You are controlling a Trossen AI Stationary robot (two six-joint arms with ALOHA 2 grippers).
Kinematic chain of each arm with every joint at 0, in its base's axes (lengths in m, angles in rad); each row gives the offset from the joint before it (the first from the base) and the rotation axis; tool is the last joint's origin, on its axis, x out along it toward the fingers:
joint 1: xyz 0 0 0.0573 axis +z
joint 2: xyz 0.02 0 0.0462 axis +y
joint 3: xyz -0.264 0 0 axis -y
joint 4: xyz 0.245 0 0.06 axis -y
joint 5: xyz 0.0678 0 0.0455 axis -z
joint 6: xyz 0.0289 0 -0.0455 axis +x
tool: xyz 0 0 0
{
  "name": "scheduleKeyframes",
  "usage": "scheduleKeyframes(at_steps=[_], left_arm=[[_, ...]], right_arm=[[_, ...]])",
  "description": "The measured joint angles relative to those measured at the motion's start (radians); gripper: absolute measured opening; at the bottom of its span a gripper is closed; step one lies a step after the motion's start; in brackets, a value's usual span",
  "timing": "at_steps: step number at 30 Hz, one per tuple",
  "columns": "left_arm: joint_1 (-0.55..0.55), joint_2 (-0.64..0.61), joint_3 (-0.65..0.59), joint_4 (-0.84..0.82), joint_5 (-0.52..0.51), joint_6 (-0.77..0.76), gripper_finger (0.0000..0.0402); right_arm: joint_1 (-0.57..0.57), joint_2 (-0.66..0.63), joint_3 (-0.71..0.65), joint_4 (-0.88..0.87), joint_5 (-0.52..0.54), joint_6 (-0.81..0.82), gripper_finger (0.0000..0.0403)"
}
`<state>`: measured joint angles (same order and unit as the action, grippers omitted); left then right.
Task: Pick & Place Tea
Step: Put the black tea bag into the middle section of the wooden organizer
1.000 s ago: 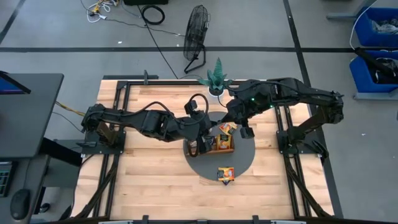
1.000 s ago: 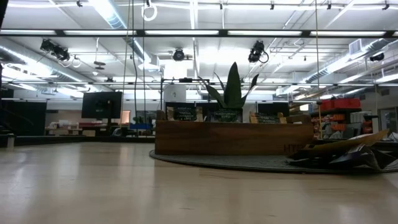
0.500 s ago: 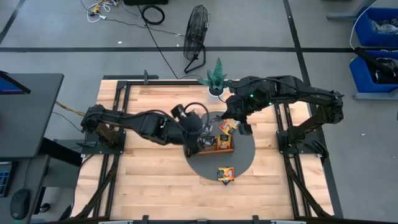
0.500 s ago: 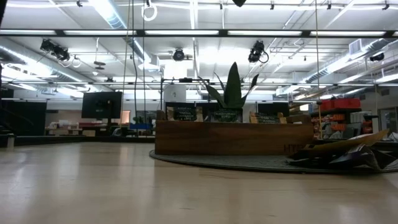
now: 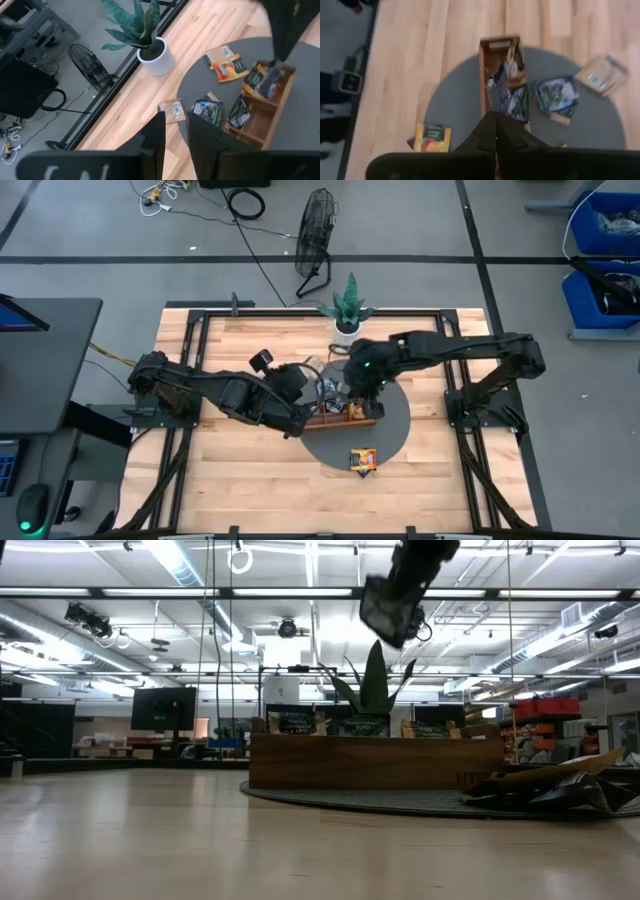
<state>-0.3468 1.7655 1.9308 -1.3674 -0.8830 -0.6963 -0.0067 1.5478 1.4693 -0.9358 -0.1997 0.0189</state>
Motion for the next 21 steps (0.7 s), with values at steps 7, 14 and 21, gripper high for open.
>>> scheduleKeyframes(at_steps=[7,14,21], left_arm=[[-0.004,0.000,0.000,-0.031,0.000,-0.001,0.0062],[-0.013,-0.015,-0.001,-0.098,-0.010,-0.055,0.0055],[-0.026,-0.055,-0.001,-0.114,-0.048,-0.062,0.0055]], right_arm=[[0.000,0.149,0.026,-0.015,-0.022,0.011,0.0000],[-0.003,0.243,0.035,-0.022,-0.027,0.012,0.0000],[-0.005,0.300,0.036,0.049,0.017,-0.015,0.0000]])
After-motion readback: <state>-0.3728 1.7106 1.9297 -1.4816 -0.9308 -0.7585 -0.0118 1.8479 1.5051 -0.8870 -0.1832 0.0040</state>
